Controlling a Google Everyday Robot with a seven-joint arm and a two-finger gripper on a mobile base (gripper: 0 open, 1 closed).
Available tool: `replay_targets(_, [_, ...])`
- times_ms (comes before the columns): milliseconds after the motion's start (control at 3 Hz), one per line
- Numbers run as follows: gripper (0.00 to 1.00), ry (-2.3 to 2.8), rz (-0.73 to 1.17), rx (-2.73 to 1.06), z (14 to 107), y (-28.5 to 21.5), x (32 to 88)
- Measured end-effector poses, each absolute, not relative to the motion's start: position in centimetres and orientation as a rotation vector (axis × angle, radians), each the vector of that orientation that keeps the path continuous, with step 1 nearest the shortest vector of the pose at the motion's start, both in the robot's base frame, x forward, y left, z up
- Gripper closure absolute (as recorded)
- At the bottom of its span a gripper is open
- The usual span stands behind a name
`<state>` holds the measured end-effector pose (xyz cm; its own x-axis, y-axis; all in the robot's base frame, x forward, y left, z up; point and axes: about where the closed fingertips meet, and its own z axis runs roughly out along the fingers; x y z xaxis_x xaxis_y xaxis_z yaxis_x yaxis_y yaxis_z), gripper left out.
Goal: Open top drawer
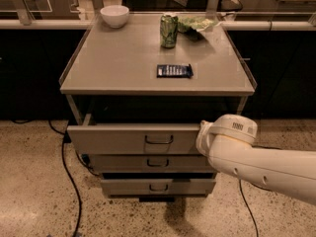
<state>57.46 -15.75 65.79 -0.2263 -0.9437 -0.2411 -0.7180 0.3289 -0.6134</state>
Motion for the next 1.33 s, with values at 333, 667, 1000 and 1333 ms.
replay_targets(333, [1.0,2.015,-0.506,-1.46,65.7,-15.8,56.6])
replay_targets(667, [1.0,2.018,-0.5,-1.463,65.7,-15.8,55.8])
replay_targets(1000, [1.0,2.021,-0.512,-1.465,65.8,-15.7,55.9])
replay_targets(1333, [1.0,2.025,-0.524,-1.471,65.8,-15.9,55.5])
